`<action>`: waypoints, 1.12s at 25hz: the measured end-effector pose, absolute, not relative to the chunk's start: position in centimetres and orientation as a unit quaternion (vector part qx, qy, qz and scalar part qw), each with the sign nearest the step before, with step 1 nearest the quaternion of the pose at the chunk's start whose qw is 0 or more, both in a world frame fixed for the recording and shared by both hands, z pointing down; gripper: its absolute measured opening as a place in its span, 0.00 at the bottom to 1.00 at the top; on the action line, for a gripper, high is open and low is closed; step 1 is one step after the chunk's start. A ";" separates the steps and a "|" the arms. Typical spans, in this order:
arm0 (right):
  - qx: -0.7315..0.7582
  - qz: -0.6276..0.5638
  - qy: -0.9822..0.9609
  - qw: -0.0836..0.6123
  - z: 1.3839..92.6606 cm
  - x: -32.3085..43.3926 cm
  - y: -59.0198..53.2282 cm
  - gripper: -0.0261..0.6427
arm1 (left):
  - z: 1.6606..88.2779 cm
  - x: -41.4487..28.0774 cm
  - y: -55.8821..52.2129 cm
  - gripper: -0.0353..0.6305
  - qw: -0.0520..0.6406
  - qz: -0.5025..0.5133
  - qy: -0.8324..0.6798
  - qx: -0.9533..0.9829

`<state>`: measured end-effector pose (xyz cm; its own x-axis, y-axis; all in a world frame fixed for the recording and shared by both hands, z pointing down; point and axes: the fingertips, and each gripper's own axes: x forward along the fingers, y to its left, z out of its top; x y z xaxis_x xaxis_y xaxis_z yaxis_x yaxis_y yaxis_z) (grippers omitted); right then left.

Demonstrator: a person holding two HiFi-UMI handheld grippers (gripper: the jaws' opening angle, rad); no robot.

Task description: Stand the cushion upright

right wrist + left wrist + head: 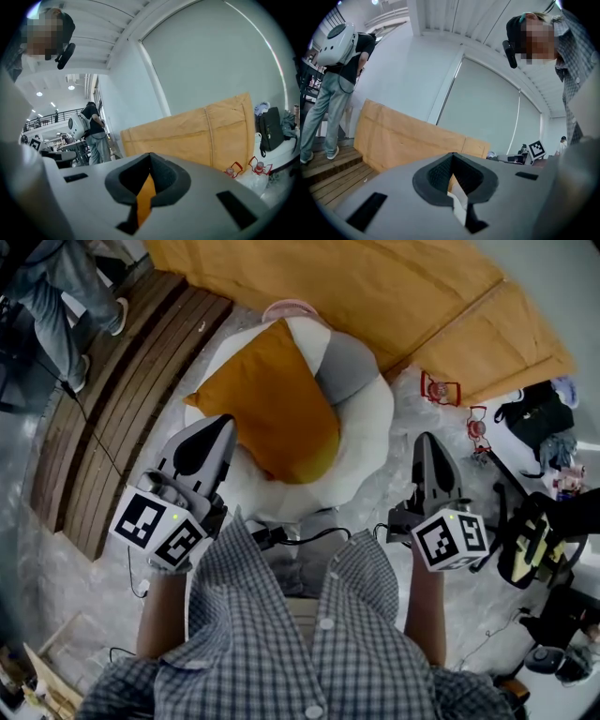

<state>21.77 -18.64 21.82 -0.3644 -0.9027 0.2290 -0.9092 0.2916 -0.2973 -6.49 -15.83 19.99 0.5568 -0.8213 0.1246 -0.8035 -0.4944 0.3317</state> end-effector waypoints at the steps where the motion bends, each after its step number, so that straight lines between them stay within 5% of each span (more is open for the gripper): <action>1: 0.563 0.189 -0.804 0.011 21.8 21.7 -18.6 0.05 | 20.0 -6.5 -15.9 0.06 0.180 -0.027 -0.471 0.863; 28: 0.552 0.179 -0.814 0.023 21.7 20.8 -17.7 0.05 | 19.9 -6.7 -15.1 0.06 0.184 -0.031 -0.478 0.858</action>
<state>20.83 -17.72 21.71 -0.3895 -0.8905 0.2349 -0.9070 0.3265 -0.2661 -6.66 -15.14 19.88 0.5408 -0.8321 0.1231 -0.8097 -0.4753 0.3443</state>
